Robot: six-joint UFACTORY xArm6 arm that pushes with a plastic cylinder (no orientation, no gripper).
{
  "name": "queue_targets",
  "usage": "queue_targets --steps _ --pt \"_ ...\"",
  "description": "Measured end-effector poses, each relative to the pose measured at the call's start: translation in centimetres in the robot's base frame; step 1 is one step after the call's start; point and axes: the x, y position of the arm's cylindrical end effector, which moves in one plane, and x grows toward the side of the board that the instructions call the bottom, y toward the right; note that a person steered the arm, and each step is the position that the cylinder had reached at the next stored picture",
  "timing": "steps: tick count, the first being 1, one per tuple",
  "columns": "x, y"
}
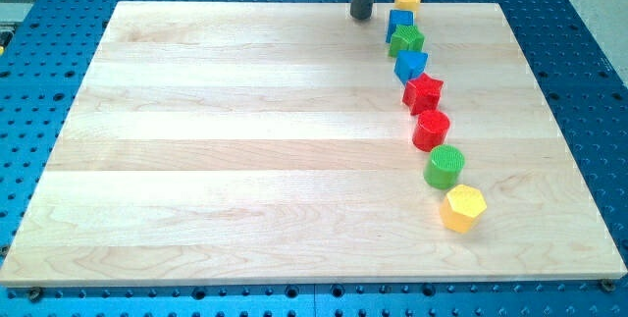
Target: Separate the blue cube and green star from the line of blocks
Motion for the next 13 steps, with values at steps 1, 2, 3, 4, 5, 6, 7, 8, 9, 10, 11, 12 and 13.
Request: queue_targets --steps 1,2,3,4,5,6,7,8,9,10,11,12,13 --pt "0.0 0.1" --pt "0.0 0.1" --pt "-0.3 -1.0" --pt "-0.4 -1.3" --pt "-0.3 -1.3" --pt "-0.3 -1.0" --pt "-0.3 -0.8" --pt "-0.2 -0.8" --pt "-0.2 -0.8" --pt "-0.2 -0.8" --pt "-0.2 -0.7" --pt "-0.1 -0.6" --pt "2.4 0.6"
